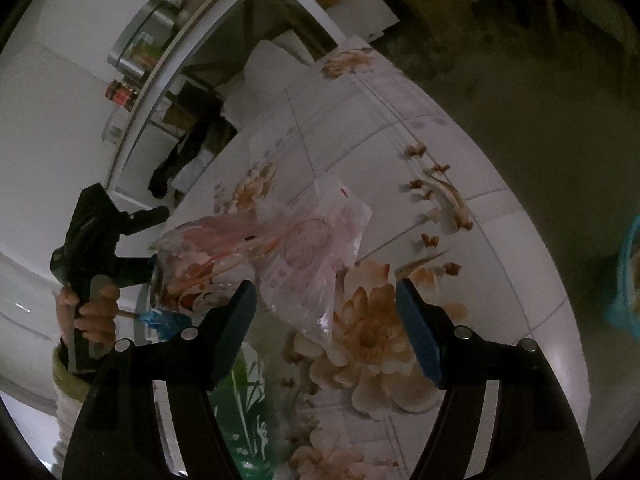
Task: Collect trash
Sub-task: 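Move both tools back over the table toward the plastic bags, then grasp the orange snack wrapper with the left tool while the right tool grasps the clear plastic bag, then carry both items to the blue wastebasket and open both tools to drop them, then move both tools back over the table toward the bottle and blue wrapper, then grasp the blue wrapper with the left tool while the right tool grasps the green-labelled bottle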
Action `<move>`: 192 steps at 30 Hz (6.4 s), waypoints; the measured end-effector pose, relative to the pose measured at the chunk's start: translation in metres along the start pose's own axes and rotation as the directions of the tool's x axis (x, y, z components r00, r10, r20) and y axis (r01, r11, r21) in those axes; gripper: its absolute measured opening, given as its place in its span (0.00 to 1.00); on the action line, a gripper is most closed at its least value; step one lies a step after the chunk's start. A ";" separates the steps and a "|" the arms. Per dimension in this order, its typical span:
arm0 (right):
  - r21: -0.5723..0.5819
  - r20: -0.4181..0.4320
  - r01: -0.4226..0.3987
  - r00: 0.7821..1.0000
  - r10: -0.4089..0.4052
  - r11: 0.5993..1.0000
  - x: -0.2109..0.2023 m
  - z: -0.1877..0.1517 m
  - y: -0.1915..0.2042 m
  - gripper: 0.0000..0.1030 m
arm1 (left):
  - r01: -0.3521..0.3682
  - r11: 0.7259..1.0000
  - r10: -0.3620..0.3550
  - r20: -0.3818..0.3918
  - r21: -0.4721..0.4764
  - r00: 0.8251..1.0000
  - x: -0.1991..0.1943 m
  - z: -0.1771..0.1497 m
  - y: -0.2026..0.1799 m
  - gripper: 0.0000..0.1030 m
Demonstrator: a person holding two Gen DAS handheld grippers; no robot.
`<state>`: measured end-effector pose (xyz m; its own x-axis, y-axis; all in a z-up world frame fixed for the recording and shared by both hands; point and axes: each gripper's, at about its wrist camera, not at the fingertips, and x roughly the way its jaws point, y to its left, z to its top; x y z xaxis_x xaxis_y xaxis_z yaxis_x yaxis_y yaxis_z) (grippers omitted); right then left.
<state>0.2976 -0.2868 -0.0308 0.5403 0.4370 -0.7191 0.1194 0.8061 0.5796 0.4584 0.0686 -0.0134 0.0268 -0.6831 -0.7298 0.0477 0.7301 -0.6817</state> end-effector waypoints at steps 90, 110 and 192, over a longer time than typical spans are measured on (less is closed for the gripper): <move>0.054 0.357 0.106 0.926 -0.118 0.993 -0.177 -0.078 -0.076 0.20 | 0.272 0.790 -0.408 0.141 0.549 0.902 -0.028 -0.169 -0.203 0.06; 0.561 0.176 0.187 0.925 -0.337 0.806 -0.191 -0.134 -0.327 0.21 | 0.187 0.769 -0.037 -0.249 0.612 0.968 0.300 -0.243 -0.376 0.07; -0.149 -0.186 -0.129 0.977 0.100 0.980 0.036 -0.047 0.076 0.69 | -0.422 0.893 0.240 0.625 0.158 0.743 -0.023 -0.167 0.021 0.71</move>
<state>0.2867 -0.1908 -0.0308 0.3851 0.5820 -0.7162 -0.0764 0.7935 0.6038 0.2922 0.1018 -0.0195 0.6555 -0.3421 -0.6733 0.1890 0.9374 -0.2924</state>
